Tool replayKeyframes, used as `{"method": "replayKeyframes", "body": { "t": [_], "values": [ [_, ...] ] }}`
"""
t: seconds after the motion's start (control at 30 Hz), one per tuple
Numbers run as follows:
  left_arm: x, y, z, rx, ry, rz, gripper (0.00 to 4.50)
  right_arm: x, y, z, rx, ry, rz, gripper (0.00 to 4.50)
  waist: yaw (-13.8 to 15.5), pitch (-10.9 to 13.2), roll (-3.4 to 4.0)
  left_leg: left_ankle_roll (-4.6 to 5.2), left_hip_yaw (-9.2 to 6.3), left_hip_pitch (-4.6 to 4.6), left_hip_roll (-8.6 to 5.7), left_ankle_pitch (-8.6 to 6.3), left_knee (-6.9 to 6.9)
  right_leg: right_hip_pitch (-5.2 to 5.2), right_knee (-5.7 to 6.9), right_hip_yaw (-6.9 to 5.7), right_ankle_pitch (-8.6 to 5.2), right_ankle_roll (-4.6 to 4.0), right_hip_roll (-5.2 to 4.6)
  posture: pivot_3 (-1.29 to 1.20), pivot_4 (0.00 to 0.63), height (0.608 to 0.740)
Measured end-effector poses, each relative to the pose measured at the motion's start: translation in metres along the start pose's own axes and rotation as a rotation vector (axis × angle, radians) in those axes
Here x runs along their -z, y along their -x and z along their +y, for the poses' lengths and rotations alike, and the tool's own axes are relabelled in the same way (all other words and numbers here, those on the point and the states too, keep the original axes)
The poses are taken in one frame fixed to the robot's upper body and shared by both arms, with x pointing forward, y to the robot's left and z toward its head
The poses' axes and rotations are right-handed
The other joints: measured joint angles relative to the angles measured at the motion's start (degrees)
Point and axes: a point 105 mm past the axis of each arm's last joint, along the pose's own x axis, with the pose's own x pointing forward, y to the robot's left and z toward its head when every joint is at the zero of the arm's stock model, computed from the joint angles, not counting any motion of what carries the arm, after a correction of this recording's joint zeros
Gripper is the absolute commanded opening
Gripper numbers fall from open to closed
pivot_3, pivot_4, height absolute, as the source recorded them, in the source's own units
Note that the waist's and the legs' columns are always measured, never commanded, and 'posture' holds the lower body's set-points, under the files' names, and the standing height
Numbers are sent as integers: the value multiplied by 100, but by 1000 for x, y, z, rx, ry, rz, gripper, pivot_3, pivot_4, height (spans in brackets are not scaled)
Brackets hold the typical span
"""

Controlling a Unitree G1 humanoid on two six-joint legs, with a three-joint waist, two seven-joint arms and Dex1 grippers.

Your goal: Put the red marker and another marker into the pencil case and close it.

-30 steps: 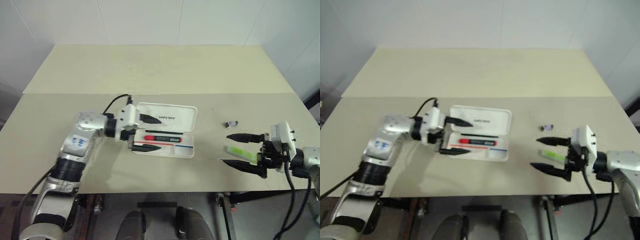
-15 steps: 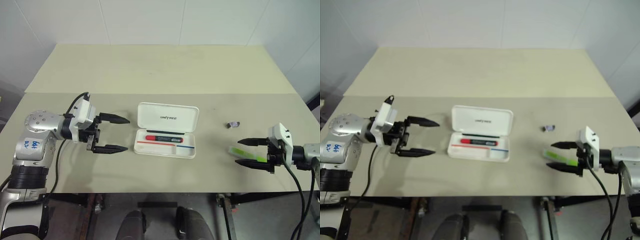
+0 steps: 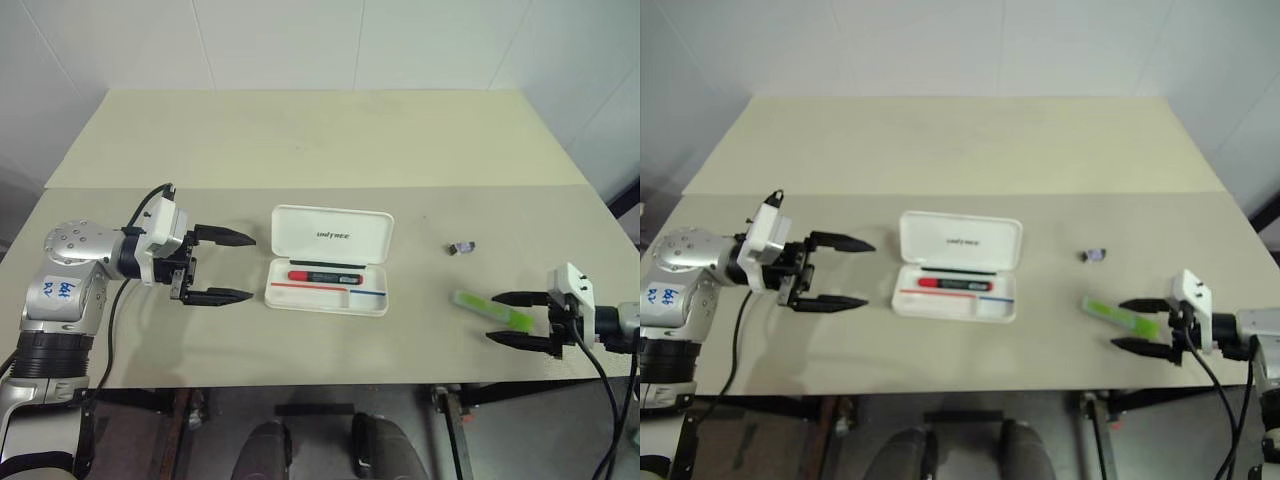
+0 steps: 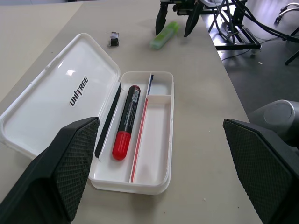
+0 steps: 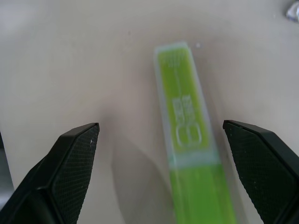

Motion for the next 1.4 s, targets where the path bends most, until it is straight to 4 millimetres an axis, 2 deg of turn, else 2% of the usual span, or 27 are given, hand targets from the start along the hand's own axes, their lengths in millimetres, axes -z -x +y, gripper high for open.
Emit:
{"method": "replayKeyframes", "body": {
  "t": [0.27,0.47,0.57,0.67,0.77,0.87,1.03,1.2,1.4],
  "values": [
    [-7,-2,5,1,-24,-13,4500,3,-2,5,-13,-5,-13,1092,-32,0,0,-2,0,1,0,1,2,0,6,1,0,0,0,0,150,740],
    [-4,-5,5,6,-22,-17,4500,-9,-14,10,-42,34,-49,1096,-87,0,0,-4,0,3,0,2,2,-1,12,3,0,0,-1,0,150,740],
    [-5,-5,5,9,-33,-18,4500,-25,-23,14,-62,66,-80,1096,-101,1,2,-6,2,6,2,3,2,-2,19,7,0,0,0,0,150,740],
    [-5,-6,5,6,-41,-19,4500,-54,-37,19,-96,117,-146,1096,-99,1,2,-13,0,8,3,8,3,-3,25,7,0,0,0,0,150,740],
    [-2,-6,4,-2,-40,-19,4500,-93,-58,34,-163,190,-238,1096,-94,1,2,-19,-4,8,4,11,2,-6,34,6,-2,-3,0,0,150,740],
    [3,-6,2,-12,-22,-19,4500,-112,-72,46,-204,213,-270,1096,-65,1,2,-18,-9,4,2,11,1,-8,30,2,-3,-5,-3,0,150,740],
    [7,-5,2,-32,-10,-16,4500,-129,-100,70,-296,226,-256,1096,-66,1,1,-11,-10,-8,1,6,0,-13,22,0,-2,-4,-5,0,150,740],
    [19,0,-4,-60,22,-1,4500,-150,-138,97,-409,249,-297,1096,-112,1,1,-12,-2,-9,6,7,-4,-28,34,5,-4,-8,-1,0,150,740],
    [24,12,-2,-117,23,21,4500,-160,-158,111,-487,305,-308,1096,-80,1,0,-11,-2,-16,0,7,0,-32,38,4,-4,-8,-6,0,150,740]
  ]
}}
